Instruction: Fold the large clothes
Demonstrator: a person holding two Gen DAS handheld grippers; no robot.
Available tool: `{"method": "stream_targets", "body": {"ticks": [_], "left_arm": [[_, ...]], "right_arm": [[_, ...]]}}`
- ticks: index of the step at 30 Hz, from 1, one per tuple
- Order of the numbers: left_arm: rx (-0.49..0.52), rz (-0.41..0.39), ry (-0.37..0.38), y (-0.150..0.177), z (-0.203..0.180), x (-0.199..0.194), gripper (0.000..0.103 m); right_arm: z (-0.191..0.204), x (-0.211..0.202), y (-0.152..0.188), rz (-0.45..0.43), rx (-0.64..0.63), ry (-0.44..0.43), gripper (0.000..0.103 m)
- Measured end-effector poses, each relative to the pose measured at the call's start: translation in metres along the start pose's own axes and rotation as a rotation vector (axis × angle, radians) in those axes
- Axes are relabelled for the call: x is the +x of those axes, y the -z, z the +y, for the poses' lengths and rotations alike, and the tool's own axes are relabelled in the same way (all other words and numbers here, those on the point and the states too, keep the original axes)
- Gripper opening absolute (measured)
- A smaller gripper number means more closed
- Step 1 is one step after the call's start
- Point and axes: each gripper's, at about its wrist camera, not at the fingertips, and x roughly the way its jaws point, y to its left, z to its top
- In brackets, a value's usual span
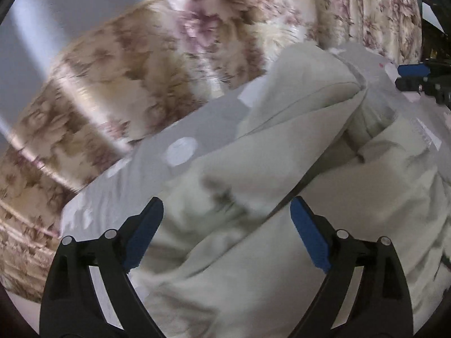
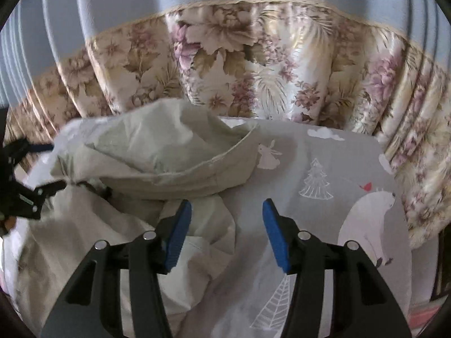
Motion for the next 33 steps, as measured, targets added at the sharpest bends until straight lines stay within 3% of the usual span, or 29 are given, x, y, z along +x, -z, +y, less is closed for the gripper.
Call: {"method": "stream_targets", "body": {"ticks": [4, 6, 7, 9, 10, 13, 17, 20, 27, 28, 29, 30, 31, 33], "left_arm": [[0.064, -0.028, 0.057, -0.022, -0.031, 0.01, 0.091], [0.081, -0.012, 0.025, -0.034, -0.039, 0.025, 0.086], [0.08, -0.002, -0.024, -0.041, -0.039, 0.036, 0.053], [0.03, 0.024, -0.036, -0.055, -0.026, 0.049, 0.033], [-0.053, 0.024, -0.005, -0.062, -0.006, 0.052, 0.021], [-0.268, 0.011, 0.058, -0.058, 0.059, 0.047, 0.012], [-0.382, 0.036, 0.044, -0.031, 0.123, 0.051, 0.012], [-0.419, 0.087, 0.021, -0.013, 0.143, 0.068, 0.008], [-0.462, 0.098, 0.081, 0.003, 0.159, 0.091, 0.008], [-0.471, 0.098, 0.086, 0.004, 0.159, 0.093, 0.008], [-0.481, 0.097, 0.093, 0.004, 0.16, 0.093, 0.008], [-0.489, 0.093, 0.1, 0.005, 0.161, 0.093, 0.007], [-0.496, 0.079, 0.106, 0.005, 0.161, 0.089, 0.006], [-0.506, 0.034, 0.123, 0.004, 0.163, 0.075, 0.006]], "right_arm": [[-0.013, 0.018, -0.001, 0.029, 0.006, 0.009, 0.053], [-0.017, 0.027, -0.004, 0.037, 0.024, -0.004, 0.053], [-0.017, 0.031, -0.006, 0.034, 0.031, -0.015, 0.053], [-0.016, 0.037, -0.01, 0.029, 0.046, -0.046, 0.053], [-0.015, 0.039, -0.011, 0.029, 0.046, -0.053, 0.053], [-0.005, 0.049, -0.019, 0.039, 0.019, -0.078, 0.053], [0.01, 0.057, -0.032, 0.044, -0.007, -0.15, 0.053], [0.027, 0.059, -0.052, 0.013, -0.063, -0.19, 0.053], [0.033, 0.074, -0.094, -0.017, -0.081, -0.304, 0.06], [0.032, 0.078, -0.097, -0.024, -0.068, -0.326, 0.057], [0.034, 0.083, -0.101, -0.02, -0.049, -0.357, 0.047], [0.037, 0.085, -0.102, -0.018, -0.046, -0.359, 0.012], [0.042, 0.085, -0.101, -0.026, -0.049, -0.362, 0.005], [0.051, 0.072, -0.097, -0.065, -0.073, -0.379, 0.005]]}}
